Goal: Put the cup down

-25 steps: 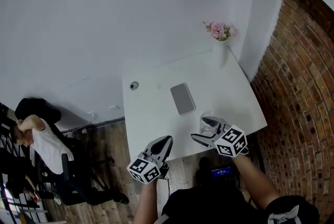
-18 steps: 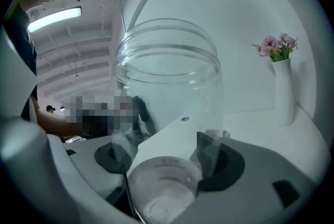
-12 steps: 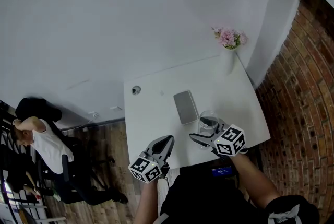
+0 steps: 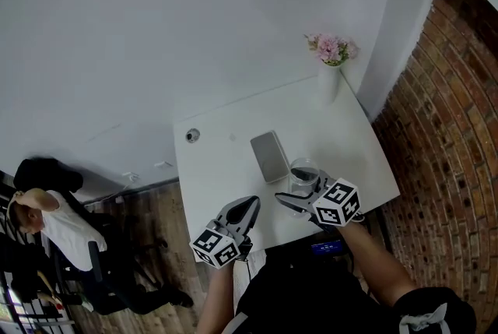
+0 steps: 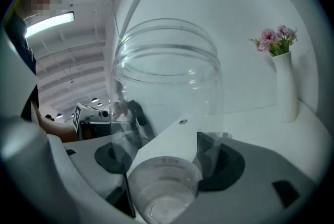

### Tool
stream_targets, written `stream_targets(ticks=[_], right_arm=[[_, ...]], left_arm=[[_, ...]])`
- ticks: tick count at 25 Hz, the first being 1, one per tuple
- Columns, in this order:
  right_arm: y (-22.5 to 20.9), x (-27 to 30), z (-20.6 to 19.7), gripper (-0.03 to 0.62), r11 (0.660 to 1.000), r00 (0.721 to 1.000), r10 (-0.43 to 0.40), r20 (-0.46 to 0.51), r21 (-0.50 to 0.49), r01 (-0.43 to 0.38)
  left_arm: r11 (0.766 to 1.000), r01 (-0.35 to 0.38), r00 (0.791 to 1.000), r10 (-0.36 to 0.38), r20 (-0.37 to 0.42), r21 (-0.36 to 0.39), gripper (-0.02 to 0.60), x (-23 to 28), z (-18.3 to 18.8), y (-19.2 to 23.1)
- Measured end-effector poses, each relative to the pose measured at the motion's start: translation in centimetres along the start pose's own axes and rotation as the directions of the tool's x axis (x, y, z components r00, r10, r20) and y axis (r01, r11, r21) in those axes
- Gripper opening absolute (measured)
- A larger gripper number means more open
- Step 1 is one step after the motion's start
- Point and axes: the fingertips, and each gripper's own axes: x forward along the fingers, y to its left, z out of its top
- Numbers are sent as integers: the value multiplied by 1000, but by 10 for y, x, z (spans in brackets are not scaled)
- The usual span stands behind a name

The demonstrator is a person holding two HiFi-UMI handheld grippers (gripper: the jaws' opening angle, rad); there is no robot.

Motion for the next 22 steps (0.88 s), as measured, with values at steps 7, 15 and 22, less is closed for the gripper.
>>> stream_targets(ticks=[7, 15, 22], right_arm=[[9, 2, 4, 359, 996, 999, -13, 43, -92, 17], [12, 9, 9, 359, 996, 999, -6, 46, -85, 10], [11, 11, 7, 359, 998, 999, 4, 44, -67, -1]], left_arm=[[1000, 11, 1000, -11, -11, 19, 6, -2, 0, 2], [1000, 4, 1000, -4, 4, 25, 6, -11, 8, 7], [1000, -3, 1000, 3, 2, 16, 6, -13, 4, 7]])
